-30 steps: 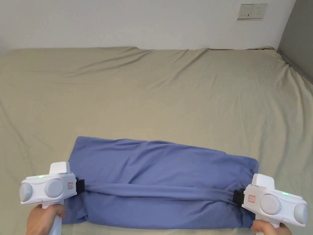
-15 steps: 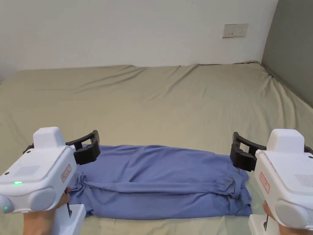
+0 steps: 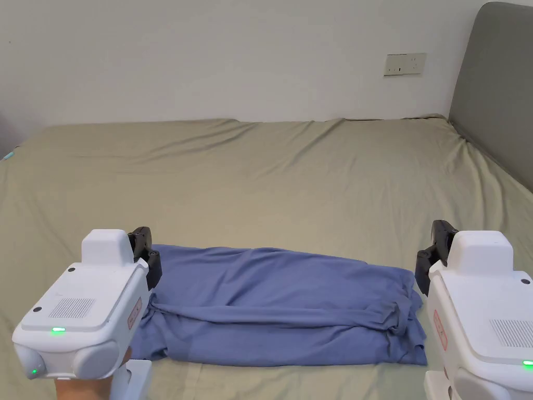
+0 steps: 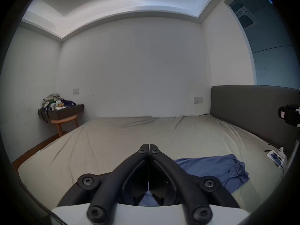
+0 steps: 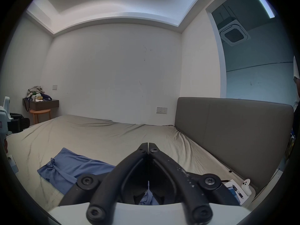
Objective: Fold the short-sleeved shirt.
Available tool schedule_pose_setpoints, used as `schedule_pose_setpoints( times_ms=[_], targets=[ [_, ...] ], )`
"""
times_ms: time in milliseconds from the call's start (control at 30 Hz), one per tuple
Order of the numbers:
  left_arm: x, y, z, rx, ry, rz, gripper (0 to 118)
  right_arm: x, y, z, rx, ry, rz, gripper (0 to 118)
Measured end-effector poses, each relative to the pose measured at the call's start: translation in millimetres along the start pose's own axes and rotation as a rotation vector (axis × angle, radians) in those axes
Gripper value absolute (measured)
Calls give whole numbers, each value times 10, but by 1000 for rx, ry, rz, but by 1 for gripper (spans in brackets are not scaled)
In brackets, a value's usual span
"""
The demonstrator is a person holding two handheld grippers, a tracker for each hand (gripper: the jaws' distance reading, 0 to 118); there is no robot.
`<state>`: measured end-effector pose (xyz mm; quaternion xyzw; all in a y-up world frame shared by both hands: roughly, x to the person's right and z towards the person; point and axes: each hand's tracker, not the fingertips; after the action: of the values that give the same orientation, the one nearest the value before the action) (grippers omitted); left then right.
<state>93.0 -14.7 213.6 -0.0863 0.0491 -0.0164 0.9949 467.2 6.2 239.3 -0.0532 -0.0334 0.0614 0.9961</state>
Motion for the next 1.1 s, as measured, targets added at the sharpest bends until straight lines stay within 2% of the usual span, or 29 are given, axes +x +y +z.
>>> schedule_pose_setpoints(
  times_ms=[33,167,267,400,433,467,500,533,567,600,633,700,800,867,933,967,1000,1033,1100],
  targets=[
    [-36,-9,-49,-35,-1,17,0,7,-3,0,-1,2,0,1],
    [-328,-218,-482,-367,-54,55,0,24,-45,-44,-17,11,-2,1],
    [-598,-533,-753,-530,-87,77,0,28,-114,-97,-44,15,3,1],
    [-907,-945,-1092,-685,-44,106,0,18,-232,-193,-89,12,12,1],
    [-980,-1033,-1172,-731,-56,108,5,18,-262,-218,-99,10,12,1],
    [-1056,-1135,-1250,-764,-39,129,14,7,-298,-251,-113,7,12,1],
    [-1081,-1202,-1269,-755,0,146,31,7,-327,-282,-126,8,11,1],
    [-1106,-1268,-1304,-765,8,155,70,6,-361,-316,-135,8,10,1],
    [-1142,-1333,-1351,-800,5,167,96,1,-391,-352,-146,6,11,1],
    [-1171,-1415,-1402,-814,22,176,112,-8,-425,-394,-163,5,12,1],
    [-1176,-1460,-1431,-815,41,177,114,-12,-458,-429,-172,3,11,1],
    [-1190,-1543,-1494,-835,51,189,99,-14,-527,-505,-201,5,4,1],
    [-1157,-1699,-1542,-880,37,181,44,-9,-652,-633,-256,0,-11,2],
    [-1081,-1732,-1478,-848,59,117,37,15,-769,-736,-313,-7,-33,2],
    [-1041,-1692,-1429,-846,32,127,11,81,-947,-904,-409,1,-71,3],
    [-1041,-1663,-1412,-843,8,161,11,131,-1061,-1003,-464,-6,-106,8],
    [-1018,-1638,-1391,-836,34,159,10,175,-1172,-1106,-538,-14,-112,17],
    [-1013,-1608,-1363,-825,38,157,10,219,-1298,-1220,-611,-4,-129,38],
    [-1012,-1514,-1330,-795,25,166,10,274,-1550,-1432,-736,-9,-150,72]
  ],
)
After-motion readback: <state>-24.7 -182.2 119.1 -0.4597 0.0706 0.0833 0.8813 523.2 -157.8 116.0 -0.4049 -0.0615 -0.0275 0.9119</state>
